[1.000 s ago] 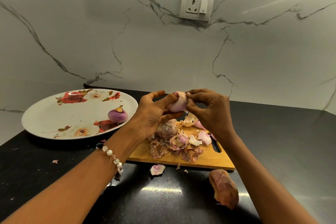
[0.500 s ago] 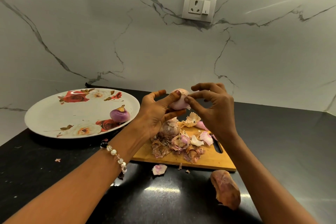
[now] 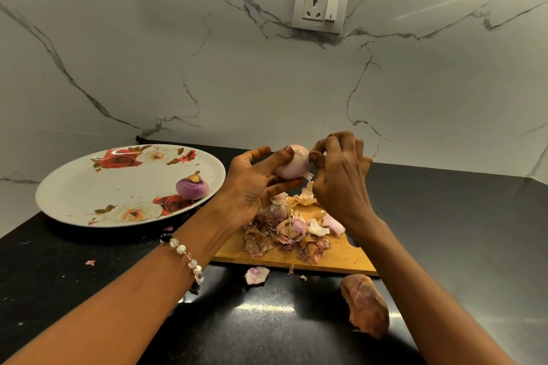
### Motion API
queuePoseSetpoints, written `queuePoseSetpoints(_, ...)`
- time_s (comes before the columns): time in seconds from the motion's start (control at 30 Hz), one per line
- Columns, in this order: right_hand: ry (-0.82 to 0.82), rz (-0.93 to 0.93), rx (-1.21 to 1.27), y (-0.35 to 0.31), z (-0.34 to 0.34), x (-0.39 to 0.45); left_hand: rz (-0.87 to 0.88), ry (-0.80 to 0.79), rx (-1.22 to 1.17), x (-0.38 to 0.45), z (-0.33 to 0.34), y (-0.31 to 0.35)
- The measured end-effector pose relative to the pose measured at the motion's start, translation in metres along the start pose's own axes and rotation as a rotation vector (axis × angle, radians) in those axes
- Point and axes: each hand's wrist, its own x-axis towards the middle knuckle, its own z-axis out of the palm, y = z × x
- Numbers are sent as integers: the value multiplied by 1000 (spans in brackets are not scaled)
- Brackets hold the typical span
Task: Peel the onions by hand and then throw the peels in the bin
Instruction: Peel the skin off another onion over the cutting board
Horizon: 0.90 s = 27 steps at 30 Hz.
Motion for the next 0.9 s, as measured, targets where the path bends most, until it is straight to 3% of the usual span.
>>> queuePoseSetpoints(0.1,5,98,180,3,-5,3,1,-6,-20,0,0,1)
queuePoseSetpoints(0.2,63,66,334,2,-12,5,9,11,-38,0,-1,3)
queuePoseSetpoints(0.53,59,-71,157,-3,-7,0,95,103,105,-1,1,-1)
queuePoseSetpoints(0.9,62,-127,-90,2,-4,2,89,73,130,-5,3,1)
